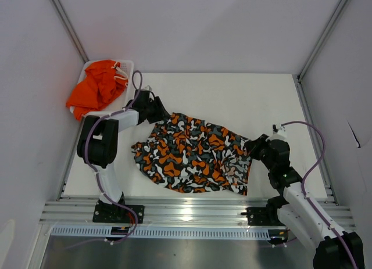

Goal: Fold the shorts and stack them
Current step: Flatten the shorts out

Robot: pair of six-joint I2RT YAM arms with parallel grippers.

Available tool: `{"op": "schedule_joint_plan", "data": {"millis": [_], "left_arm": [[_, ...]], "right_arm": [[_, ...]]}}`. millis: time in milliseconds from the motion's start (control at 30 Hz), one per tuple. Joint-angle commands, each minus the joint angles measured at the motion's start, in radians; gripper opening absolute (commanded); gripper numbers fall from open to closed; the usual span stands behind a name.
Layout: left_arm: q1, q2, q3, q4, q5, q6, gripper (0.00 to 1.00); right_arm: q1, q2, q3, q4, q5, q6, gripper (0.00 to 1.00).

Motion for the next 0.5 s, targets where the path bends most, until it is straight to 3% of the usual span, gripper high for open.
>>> {"op": "schedule_joint_plan", "data": {"millis": [0, 200, 267, 300, 467], "left_arm": [[0.014, 0.028, 0.044, 0.097, 0.093, -0.053, 0.55], [0.016, 0.072, 0.043, 0.165, 0.163, -0.087, 0.34], [0.019, 0.097, 0.051, 0.185, 0.192, -0.104, 0.15], [0.022, 0.101, 0.05, 0.223, 0.231, -0.108, 0.0], [0.06, 0.028, 0.051, 0.24, 0.26, -0.131, 0.0]], "right_arm": [[-0.006, -0.009, -0.007, 0.055, -0.022, -0.019, 0.0], [-0.008, -0.004, -0.01, 0.06, -0.026, -0.022, 0.0], [-0.006, -0.003, -0.012, 0.066, -0.032, -0.024, 0.0], [-0.008, -0.003, -0.012, 0.067, -0.034, -0.024, 0.0], [-0.011, 0.007, 0.023, 0.048, -0.034, -0.028, 0.0]]}}
